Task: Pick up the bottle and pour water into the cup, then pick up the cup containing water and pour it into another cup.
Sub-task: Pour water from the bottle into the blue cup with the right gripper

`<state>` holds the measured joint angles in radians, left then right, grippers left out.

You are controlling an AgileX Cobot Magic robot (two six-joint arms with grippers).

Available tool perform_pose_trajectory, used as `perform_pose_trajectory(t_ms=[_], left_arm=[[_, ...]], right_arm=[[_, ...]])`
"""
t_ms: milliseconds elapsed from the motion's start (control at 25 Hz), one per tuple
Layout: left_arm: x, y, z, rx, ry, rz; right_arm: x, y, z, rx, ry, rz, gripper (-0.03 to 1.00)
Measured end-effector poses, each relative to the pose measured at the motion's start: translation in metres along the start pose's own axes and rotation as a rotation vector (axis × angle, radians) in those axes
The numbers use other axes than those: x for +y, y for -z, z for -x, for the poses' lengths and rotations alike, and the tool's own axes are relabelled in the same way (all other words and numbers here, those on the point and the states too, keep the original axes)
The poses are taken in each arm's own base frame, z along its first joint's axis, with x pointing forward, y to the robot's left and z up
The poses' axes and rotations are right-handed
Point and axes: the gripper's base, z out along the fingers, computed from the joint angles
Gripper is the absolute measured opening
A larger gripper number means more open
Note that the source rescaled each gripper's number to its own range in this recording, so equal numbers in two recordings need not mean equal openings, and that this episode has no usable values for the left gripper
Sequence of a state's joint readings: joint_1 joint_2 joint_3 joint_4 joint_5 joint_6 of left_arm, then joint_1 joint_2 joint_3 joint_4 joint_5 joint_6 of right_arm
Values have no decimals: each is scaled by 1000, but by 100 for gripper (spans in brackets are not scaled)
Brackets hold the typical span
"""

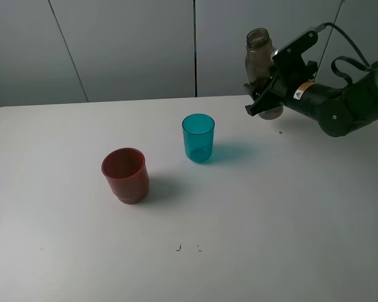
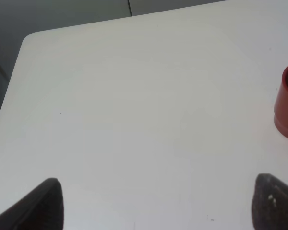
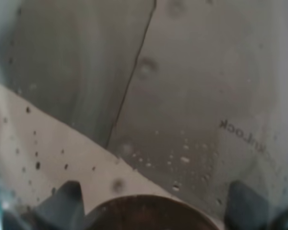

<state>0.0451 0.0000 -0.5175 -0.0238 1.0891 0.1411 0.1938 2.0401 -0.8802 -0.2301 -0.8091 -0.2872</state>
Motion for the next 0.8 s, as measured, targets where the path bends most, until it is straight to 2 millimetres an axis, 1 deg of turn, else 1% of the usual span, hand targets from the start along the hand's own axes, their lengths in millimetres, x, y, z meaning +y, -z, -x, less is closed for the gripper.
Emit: perform_pose_trajectory(t_ms=[80,200,400,640,760,800], left_arm=[[0,0,0,0,0,0],[0,0,0,0,0,0],[0,0,0,0,0,0],[0,0,0,0,0,0],[0,0,0,0,0,0],[0,0,0,0,0,0]], right_arm=[[5,-1,2,-6,71,10,1],[9,-3,6,-12,130,25,1],[3,-14,17,17,156,26,1],[-2,-21,29,-22,217,24,1],[0,-26,29,-43,292,46,1],[2,-29,26,-43,317,57,1]])
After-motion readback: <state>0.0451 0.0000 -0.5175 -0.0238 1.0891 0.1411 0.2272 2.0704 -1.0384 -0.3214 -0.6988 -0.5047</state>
